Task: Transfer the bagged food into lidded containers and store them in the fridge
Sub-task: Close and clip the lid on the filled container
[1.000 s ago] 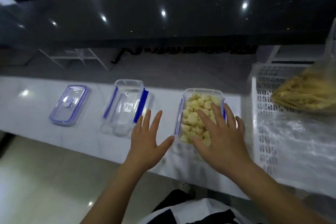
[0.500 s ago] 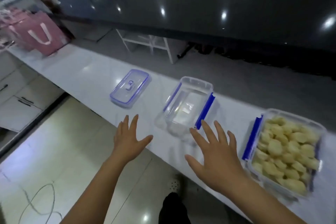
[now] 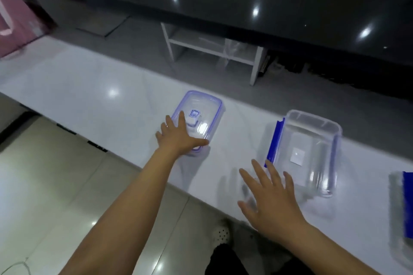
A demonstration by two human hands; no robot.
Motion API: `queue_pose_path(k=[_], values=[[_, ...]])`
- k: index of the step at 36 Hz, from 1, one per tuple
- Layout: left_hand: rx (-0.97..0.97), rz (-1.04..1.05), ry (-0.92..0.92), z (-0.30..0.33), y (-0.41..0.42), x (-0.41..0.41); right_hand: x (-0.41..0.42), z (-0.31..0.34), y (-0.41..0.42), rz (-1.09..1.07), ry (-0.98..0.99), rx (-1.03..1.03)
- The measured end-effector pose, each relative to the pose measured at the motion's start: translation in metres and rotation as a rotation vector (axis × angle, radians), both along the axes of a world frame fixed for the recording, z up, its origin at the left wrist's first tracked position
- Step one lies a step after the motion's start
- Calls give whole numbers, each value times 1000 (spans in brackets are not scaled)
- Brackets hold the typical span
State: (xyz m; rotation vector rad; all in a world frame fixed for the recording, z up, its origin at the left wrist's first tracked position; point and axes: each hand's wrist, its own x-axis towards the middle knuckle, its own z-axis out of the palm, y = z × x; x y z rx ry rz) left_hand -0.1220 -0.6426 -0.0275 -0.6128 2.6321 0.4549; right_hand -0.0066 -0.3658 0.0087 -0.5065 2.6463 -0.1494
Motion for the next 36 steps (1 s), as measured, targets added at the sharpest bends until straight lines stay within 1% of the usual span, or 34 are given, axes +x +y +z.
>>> queue_pose_path(k=[5,9,12,15,16,18,21,22,23,24,26,29,31,34,36], values=[[-78,-48,34,-8,4,-4,5,-8,1,49,12,55],[-99,-58,84,3,6,-4,8,-1,7,32,51,-43],[-107,-66,149,17,10,-2,10,5,15,-87,79,-182],[-57,-108,219,35,23,2,15,19,27,-255,114,-327],[-21,-117,241,42,32,4,16,24,33,-342,105,-414],[83,-136,294,55,56,9,16,41,47,-597,54,-656],[271,-241,343,75,108,24,11,67,71,-1023,-104,-1125],[341,-288,344,81,129,31,11,73,83,-1115,-163,-1272],[407,-332,344,86,150,39,11,77,95,-1152,-185,-1400],[468,-365,345,90,171,46,13,81,107,-1149,-162,-1485],[566,-391,347,96,211,58,18,90,130,-1109,-60,-1532],[659,-423,308,102,261,73,32,90,159,-1173,51,-1568],[673,-473,277,103,292,84,41,85,180,-1236,104,-1598],[624,-534,220,102,337,100,52,81,214,-1315,167,-1651],[641,-544,174,100,362,108,60,76,240,-1372,202,-1626]])
